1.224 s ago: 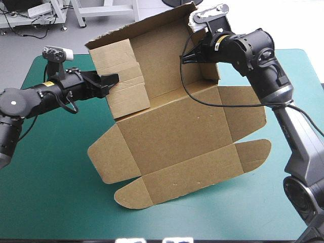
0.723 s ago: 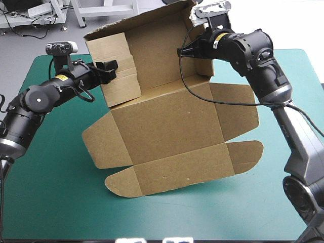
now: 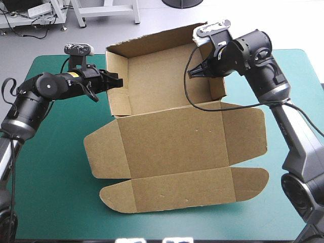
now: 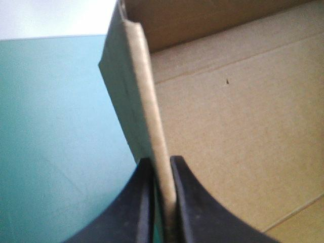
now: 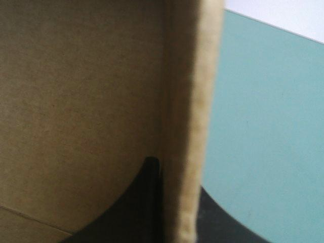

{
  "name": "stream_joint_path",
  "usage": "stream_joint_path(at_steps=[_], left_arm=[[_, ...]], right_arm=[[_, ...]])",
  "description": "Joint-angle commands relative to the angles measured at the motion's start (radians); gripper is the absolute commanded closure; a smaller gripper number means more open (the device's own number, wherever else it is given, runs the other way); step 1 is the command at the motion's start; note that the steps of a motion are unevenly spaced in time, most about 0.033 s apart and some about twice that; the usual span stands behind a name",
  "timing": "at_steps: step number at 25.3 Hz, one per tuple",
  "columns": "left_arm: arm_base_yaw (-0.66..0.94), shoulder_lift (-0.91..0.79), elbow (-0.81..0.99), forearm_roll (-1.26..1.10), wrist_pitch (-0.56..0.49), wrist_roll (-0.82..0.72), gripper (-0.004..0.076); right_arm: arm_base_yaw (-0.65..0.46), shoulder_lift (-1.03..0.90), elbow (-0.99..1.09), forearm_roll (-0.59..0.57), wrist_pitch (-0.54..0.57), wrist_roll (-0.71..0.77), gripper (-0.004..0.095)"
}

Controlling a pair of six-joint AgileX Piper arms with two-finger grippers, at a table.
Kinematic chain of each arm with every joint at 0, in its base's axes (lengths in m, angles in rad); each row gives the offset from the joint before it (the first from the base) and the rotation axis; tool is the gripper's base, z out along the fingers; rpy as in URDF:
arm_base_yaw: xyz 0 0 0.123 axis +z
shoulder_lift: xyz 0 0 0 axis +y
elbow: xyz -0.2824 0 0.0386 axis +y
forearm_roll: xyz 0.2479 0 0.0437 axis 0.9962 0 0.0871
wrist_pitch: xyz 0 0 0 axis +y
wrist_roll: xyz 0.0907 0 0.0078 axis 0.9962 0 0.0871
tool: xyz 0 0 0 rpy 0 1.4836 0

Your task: Fold the box

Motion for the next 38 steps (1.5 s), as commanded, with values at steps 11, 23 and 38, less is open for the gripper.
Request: stream_joint_path(at_steps=[11,23,38], left_arm=[[-0.024,0.246,-0.282,0.201,0.524,-0.101,0.0729],[-0.095,0.319,-0.283,0.295,0.576,-0.128,0.0729],[-0.200,0.394,-0.283,0.376,0.576,-0.227,0.0729]], right_arm=[[0.032,0.005,0.142,0.146,0.013,-0.101,0.0932],[0.026,0.021,0.374,0.138,0.013,-0.071,0.0933],[0.026,0.070,0.376,0.117,0.013,-0.056,0.0932]])
